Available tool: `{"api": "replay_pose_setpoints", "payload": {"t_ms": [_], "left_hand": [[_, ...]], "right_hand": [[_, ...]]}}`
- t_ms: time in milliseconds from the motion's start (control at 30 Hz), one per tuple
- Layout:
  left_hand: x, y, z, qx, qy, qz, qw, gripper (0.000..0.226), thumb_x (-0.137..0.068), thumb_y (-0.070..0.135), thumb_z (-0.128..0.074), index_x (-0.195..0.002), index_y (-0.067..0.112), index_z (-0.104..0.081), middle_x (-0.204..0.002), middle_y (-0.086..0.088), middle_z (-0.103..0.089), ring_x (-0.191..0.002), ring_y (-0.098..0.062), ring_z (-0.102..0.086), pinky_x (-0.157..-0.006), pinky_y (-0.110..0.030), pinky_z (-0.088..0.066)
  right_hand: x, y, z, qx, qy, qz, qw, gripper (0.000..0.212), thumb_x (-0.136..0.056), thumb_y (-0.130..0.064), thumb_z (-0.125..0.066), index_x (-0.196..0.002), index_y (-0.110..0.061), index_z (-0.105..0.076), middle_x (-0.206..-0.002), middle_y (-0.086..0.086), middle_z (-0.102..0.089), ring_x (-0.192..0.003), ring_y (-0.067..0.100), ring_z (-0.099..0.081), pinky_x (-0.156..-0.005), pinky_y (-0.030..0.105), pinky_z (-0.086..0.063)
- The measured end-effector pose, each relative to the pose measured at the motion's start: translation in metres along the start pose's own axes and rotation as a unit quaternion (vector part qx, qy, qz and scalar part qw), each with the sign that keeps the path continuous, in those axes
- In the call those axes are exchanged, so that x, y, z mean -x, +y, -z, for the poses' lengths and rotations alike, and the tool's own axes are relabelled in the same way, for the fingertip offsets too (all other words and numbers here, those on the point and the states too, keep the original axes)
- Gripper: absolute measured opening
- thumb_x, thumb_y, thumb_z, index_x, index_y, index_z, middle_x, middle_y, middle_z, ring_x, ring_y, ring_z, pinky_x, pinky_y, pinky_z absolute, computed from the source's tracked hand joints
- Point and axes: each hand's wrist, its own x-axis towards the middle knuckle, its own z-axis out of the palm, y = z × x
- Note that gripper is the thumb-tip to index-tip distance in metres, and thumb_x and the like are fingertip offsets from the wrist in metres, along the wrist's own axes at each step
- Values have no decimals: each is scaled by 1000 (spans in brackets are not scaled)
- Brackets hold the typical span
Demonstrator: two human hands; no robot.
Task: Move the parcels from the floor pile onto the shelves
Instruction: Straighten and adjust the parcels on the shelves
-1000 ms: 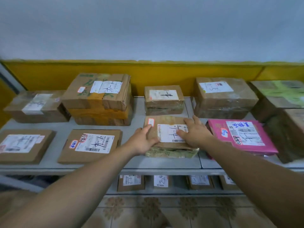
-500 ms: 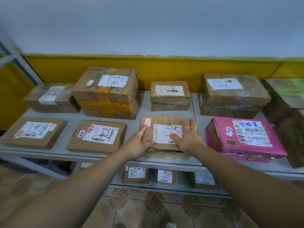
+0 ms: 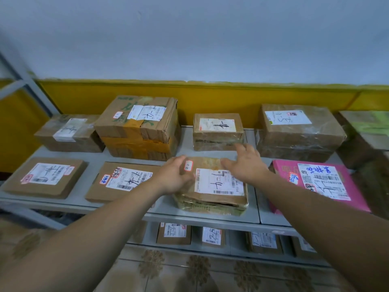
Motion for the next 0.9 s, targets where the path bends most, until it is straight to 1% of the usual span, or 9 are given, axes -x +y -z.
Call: {"api": "replay_pose_setpoints", "payload": {"t_ms": [67,133,267,367,500,600,700,767,900], "left_hand": [[-8,3,9,-24,7,3,1000,75,-91,49,-57,-153,26,-22,-160,0,-19,-139,-25,-34,-112,-39,-32],[-18,6,18,-34,10,-13,999,75,-94,46,-55,-154,22,-18,-161,0,-14,-142,-24,-29,-112,-38,-29],[-42,12,32,-32,13,-39,999,76,-94,47,-55,-154,21,-16,-161,-3,-15,-143,-23,-27,-114,-37,-29],[-62,19,37,-17,6,-56,998,74,-96,43,-54,-154,22,-14,-160,-2,-15,-141,-23,-29,-104,-32,-33],[-89,28,36,23,17,-46,999,70,-96,39,-54,-154,27,-15,-160,-1,-17,-143,-24,-27,-112,-37,-27],[-112,35,30,52,32,-37,997,68,-96,34,-56,-153,31,-19,-158,2,-21,-140,-22,-32,-112,-34,-28],[-133,41,26,99,44,-11,994,74,-93,27,-62,-153,34,-18,-154,3,-26,-136,-20,-37,-112,-34,-32],[-147,46,23,125,46,-1,991,79,-90,26,-66,-152,36,-18,-151,3,-31,-134,-20,-41,-113,-40,-36],[-174,49,15,125,50,14,991,78,-87,41,-66,-152,32,-23,-149,-2,-34,-135,-22,-39,-112,-43,-35]], "right_hand": [[-12,-6,13,9,15,-3,1000,78,-94,-59,-47,-155,-19,-18,-161,8,-17,-147,31,-16,-116,51,-25],[-26,-11,23,19,27,-11,999,79,-94,-60,-46,-155,-18,-19,-160,10,-20,-147,32,-18,-115,51,-26],[-50,-15,37,13,44,-29,999,79,-95,-59,-47,-154,-13,-23,-156,13,-26,-144,34,-23,-115,49,-26],[-69,-17,42,9,46,-35,998,77,-95,-58,-47,-154,-13,-24,-154,15,-28,-142,35,-26,-114,48,-26],[-99,-15,43,26,40,-32,998,75,-95,-58,-46,-153,-14,-26,-153,16,-29,-141,36,-28,-113,48,-27],[-127,-10,40,39,26,-23,999,73,-95,-58,-45,-152,-14,-28,-152,17,-29,-139,37,-30,-111,48,-30],[-152,-4,37,47,11,-17,999,73,-96,-57,-45,-153,-18,-25,-157,15,-19,-143,39,-23,-113,50,-27],[-166,0,35,40,5,-11,999,74,-95,-58,-45,-156,-24,-20,-162,12,-7,-146,40,-15,-115,51,-24],[-188,8,25,-16,-10,-9,1000,74,-96,-58,-46,-157,-30,-15,-164,7,6,-149,39,-11,-117,48,-22]]}}
